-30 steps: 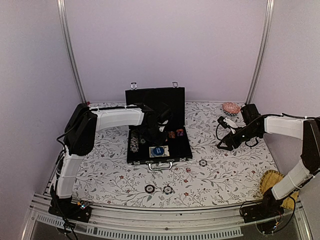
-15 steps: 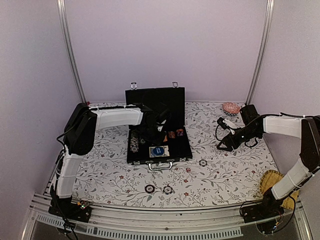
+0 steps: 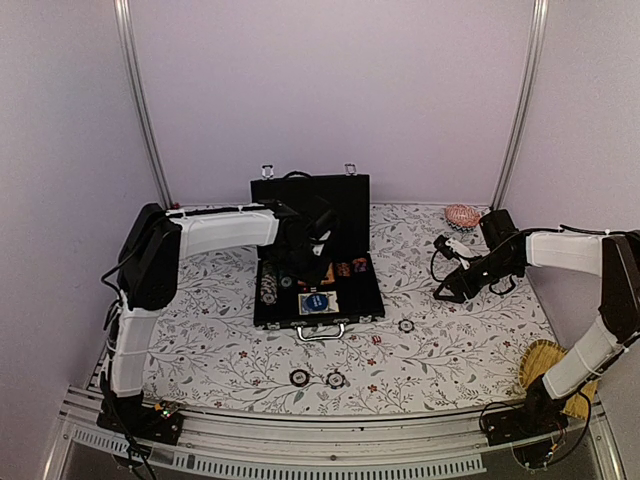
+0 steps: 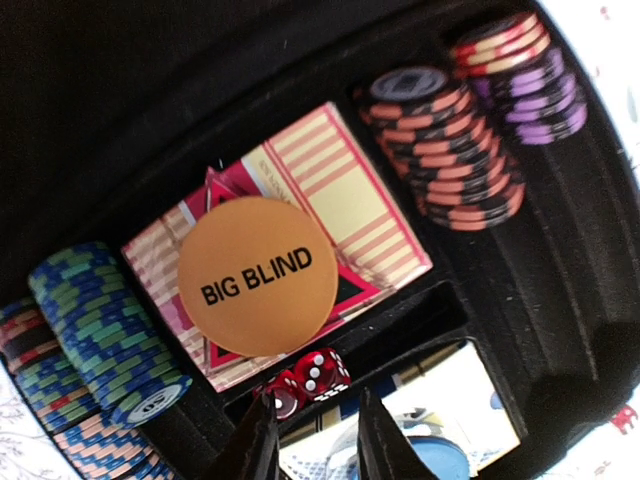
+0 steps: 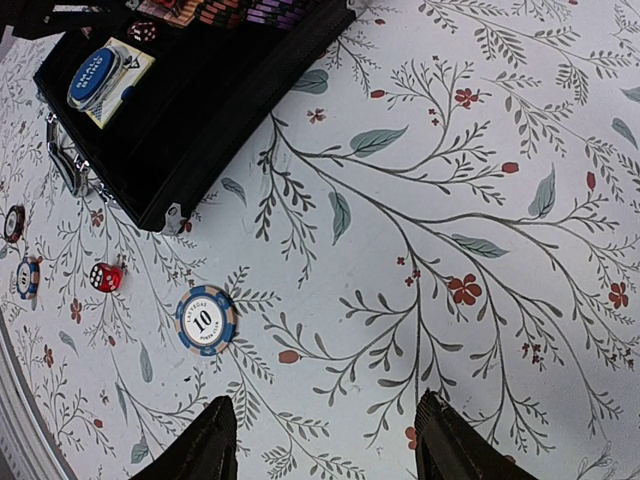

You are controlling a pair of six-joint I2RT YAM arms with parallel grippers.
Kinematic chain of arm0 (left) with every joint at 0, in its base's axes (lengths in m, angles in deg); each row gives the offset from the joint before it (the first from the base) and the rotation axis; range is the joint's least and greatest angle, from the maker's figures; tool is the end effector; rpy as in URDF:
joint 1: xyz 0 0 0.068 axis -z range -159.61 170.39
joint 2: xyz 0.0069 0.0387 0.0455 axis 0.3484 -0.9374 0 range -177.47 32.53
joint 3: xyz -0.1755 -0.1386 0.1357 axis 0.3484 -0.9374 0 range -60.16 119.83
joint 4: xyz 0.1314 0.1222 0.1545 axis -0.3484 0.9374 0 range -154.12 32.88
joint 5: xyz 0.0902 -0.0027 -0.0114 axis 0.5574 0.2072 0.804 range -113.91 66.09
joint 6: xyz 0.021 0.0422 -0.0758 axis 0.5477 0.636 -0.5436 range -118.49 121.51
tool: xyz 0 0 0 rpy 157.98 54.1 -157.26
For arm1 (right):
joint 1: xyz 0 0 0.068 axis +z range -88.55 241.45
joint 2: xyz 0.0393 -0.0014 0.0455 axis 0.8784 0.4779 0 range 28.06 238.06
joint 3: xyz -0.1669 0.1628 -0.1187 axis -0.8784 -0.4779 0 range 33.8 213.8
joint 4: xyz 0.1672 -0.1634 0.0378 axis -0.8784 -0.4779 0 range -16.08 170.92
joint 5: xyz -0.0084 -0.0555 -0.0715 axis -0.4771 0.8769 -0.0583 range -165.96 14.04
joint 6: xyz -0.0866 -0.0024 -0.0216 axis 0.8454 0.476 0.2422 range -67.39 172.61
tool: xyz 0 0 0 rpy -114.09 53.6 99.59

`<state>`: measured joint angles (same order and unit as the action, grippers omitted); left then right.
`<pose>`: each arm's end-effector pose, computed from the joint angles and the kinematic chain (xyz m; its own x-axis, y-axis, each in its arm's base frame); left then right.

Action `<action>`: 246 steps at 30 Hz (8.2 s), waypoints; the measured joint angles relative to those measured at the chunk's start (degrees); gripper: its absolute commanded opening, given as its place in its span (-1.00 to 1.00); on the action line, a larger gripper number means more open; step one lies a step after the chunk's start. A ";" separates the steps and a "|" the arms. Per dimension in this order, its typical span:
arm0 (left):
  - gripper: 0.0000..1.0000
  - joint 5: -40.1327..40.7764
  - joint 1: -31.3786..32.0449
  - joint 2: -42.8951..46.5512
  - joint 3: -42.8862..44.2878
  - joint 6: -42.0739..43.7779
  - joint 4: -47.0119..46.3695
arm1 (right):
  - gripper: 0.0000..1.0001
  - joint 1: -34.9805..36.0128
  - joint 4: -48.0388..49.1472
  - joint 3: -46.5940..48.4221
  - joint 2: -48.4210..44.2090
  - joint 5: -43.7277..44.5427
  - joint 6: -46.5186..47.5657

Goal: Pack up texas hold em set

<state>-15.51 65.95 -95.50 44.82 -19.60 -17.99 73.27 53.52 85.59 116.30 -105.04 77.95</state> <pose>0.3263 -0.3163 0.1393 -0.8518 0.3598 -0.3808 0.3893 0.9211 -0.0005 0.2730 0.0965 0.1553 -0.6278 -0.5135 -0.5850 -0.7273 0.6548 0.2057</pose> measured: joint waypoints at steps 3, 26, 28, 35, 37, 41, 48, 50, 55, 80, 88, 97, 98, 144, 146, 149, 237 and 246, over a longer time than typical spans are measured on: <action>-0.41 -0.20 0.00 1.79 0.00 -0.02 -0.57 | 0.24 0.00 0.00 0.00 0.00 0.00 0.00; -0.23 -4.00 8.94 3.08 1.49 1.22 -1.25 | 0.24 0.00 -0.02 0.00 0.00 0.00 0.00; -0.23 -2.23 8.17 3.10 0.94 -0.55 -1.38 | 0.24 0.00 -0.02 0.00 0.00 0.02 0.00; -0.28 1.40 1.29 2.91 -1.97 -3.87 -1.92 | 0.24 0.00 -0.04 0.00 0.00 0.00 0.00; -0.30 1.60 -0.24 2.58 -1.95 -4.04 -2.12 | 0.24 0.00 -0.04 0.00 0.00 0.00 0.00; -0.40 0.66 -1.16 0.57 -1.66 -4.00 -2.49 | 0.24 0.00 -0.04 0.00 0.00 0.02 0.00; -0.49 -2.21 -0.76 -1.44 -1.60 -4.00 -3.17 | 0.25 0.00 -0.04 0.00 0.00 0.00 0.04; -0.50 -3.15 -0.72 -1.53 -1.53 -4.00 -3.54 | 0.24 0.00 -0.04 0.00 0.00 0.00 0.09; -0.48 -5.03 -0.59 -1.97 -1.05 -3.87 -4.02 | 0.25 0.00 -0.07 0.00 0.00 0.00 0.15; -0.23 -15.65 15.93 1.09 4.52 13.11 -5.42 | 0.25 0.00 -0.48 0.15 0.35 0.02 0.13; -0.22 -17.84 16.68 -5.70 7.04 17.90 -2.93 | 0.24 0.00 -0.48 0.17 0.35 0.04 0.15; -0.29 -17.64 17.05 -8.63 9.46 20.09 -0.59 | 0.24 0.00 -0.48 0.17 0.35 0.04 0.15; -0.30 -17.49 17.07 -8.66 9.53 20.22 -0.39 | 0.25 0.00 -0.48 0.17 0.35 0.07 0.15; -0.62 -8.85 16.26 -0.61 11.15 19.32 4.09 | 0.24 0.00 -0.52 0.22 0.35 0.04 0.15; -0.62 -6.78 15.30 1.86 11.30 17.33 4.35 | 0.24 0.00 -0.52 0.22 0.35 0.02 0.15; -0.63 -3.85 12.74 3.52 11.54 13.29 4.61 | 0.25 0.00 -0.52 0.22 0.35 0.04 0.17; -0.39 -5.16 1.07 -0.33 5.09 -5.07 2.16 | 0.25 0.00 -0.61 0.22 0.24 0.07 0.20; -0.35 -5.60 4.85 8.35 1.36 1.20 -0.17 | 0.25 0.00 -0.63 0.22 0.24 0.04 0.20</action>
<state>-21.10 70.80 -87.15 46.18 -18.39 -18.17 73.27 52.88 85.81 116.55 -105.00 78.15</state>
